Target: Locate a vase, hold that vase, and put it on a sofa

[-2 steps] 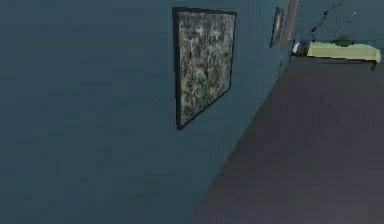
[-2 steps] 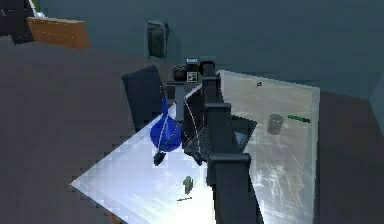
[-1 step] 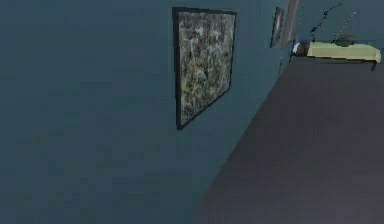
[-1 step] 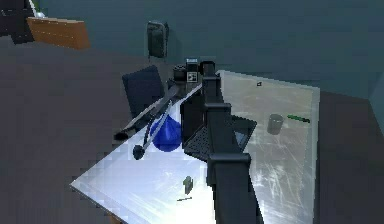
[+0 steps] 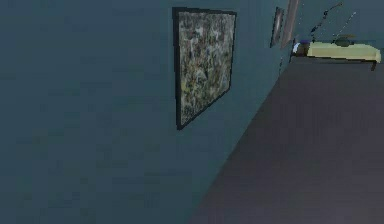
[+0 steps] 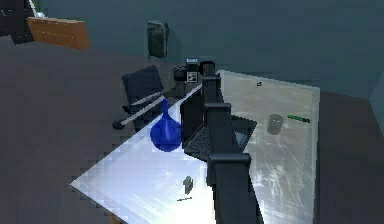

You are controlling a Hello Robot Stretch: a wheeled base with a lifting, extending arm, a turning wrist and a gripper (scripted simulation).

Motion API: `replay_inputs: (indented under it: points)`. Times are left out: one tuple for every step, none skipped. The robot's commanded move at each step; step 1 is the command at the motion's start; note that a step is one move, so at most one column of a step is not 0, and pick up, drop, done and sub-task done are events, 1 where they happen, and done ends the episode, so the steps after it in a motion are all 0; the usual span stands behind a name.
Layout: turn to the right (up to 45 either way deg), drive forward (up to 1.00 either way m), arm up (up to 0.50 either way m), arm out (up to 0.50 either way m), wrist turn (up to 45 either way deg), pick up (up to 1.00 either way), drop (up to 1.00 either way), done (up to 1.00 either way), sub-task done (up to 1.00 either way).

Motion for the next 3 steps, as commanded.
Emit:
replay_inputs:
  points:
    - [0.0, 0.00, 0.00, 0.00, 45.0, 0.00, 0.00, 0.00, 0.00]
    - [0.0, 0.00, 0.00, 0.00, 12.0, 0.00, 0.00, 0.00, 0.00]
    - [0.0, 0.00, -0.30, 0.00, 0.0, 0.00, 0.00, 0.00, 0.00]
